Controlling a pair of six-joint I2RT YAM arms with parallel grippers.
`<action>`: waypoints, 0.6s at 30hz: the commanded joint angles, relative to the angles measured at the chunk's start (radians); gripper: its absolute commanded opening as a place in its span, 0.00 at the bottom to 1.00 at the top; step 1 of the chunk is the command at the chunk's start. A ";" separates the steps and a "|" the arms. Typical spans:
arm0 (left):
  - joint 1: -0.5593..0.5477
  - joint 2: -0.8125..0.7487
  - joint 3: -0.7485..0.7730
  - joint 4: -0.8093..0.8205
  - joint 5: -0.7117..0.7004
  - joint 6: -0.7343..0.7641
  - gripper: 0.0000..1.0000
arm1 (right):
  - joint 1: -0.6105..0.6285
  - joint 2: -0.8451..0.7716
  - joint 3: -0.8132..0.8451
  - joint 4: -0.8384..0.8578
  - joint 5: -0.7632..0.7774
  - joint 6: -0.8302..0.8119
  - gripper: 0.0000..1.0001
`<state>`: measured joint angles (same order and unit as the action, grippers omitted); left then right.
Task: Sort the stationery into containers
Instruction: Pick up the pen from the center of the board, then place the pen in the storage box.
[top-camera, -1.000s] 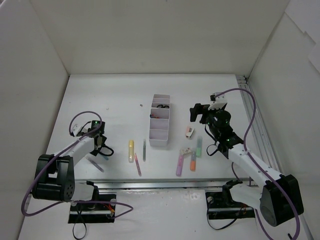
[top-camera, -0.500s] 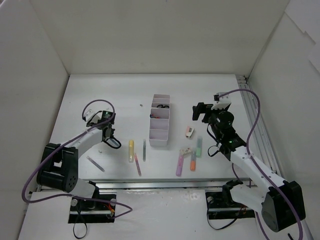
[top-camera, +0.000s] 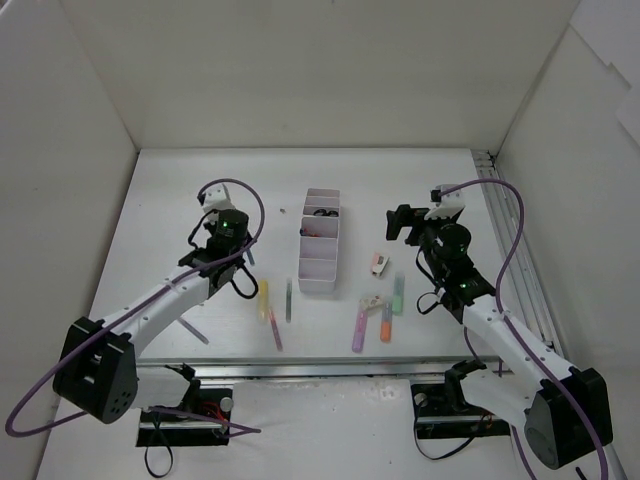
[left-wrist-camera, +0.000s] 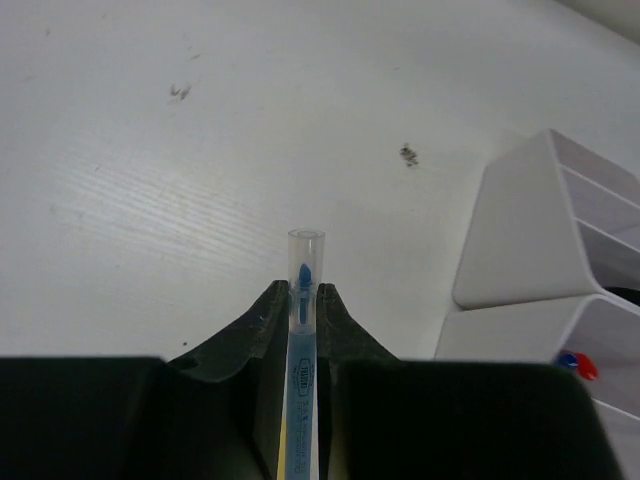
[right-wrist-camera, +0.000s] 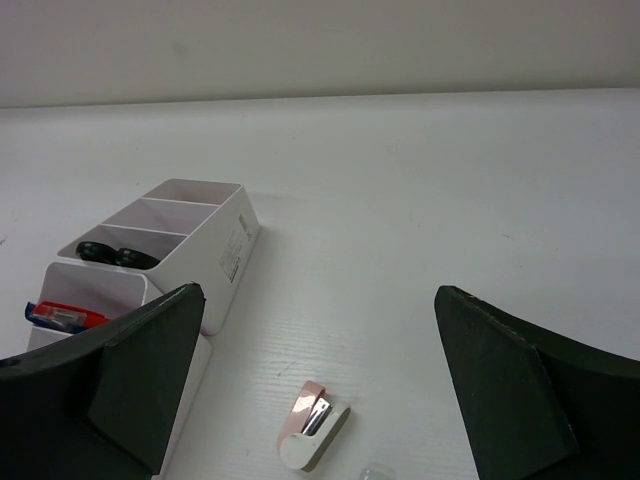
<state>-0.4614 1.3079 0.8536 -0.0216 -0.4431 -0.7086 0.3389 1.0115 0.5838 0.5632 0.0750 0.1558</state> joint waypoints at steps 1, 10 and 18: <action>-0.039 -0.056 0.005 0.236 0.029 0.184 0.00 | -0.011 -0.025 0.019 0.063 0.016 -0.007 0.98; -0.169 0.059 0.059 0.570 0.185 0.428 0.00 | -0.011 -0.025 0.016 0.063 0.022 -0.021 0.98; -0.192 0.117 0.059 0.733 0.430 0.550 0.00 | -0.017 -0.044 0.004 0.064 0.042 -0.038 0.98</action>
<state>-0.6544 1.4525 0.8703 0.5156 -0.1398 -0.2386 0.3321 0.9920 0.5812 0.5575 0.0868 0.1337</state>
